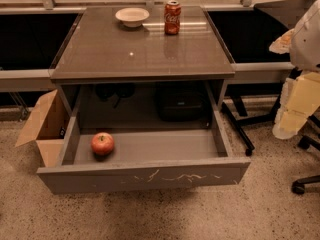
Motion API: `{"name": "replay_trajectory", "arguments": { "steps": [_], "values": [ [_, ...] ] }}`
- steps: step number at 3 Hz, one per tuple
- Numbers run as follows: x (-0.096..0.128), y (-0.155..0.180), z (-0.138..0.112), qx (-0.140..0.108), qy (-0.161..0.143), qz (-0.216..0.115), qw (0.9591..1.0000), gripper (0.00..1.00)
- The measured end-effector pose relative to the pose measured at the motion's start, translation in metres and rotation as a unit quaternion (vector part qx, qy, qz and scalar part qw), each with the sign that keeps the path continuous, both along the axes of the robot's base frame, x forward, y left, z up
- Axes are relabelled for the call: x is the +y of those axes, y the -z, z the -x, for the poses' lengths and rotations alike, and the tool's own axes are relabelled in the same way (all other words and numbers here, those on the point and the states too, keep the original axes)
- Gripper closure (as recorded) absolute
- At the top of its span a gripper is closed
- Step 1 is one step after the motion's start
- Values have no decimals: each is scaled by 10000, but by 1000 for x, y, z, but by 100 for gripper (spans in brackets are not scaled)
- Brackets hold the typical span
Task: Pick apple from top drawer and place on counter
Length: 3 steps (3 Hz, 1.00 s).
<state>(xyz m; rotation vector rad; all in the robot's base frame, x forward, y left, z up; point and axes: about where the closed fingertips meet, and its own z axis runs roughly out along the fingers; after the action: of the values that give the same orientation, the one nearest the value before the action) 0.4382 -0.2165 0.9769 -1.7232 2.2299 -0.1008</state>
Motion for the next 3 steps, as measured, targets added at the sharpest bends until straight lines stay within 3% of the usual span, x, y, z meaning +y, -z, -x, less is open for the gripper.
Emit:
{"name": "replay_trajectory", "arguments": {
  "steps": [1,2,3],
  "values": [
    [1,-1,-1,-21,-18,-13,10000,0],
    [43,24,-27,67,-692,-460,9965,0],
    [80,40,-46,42,-1198,-990,9878,0]
  ]
}}
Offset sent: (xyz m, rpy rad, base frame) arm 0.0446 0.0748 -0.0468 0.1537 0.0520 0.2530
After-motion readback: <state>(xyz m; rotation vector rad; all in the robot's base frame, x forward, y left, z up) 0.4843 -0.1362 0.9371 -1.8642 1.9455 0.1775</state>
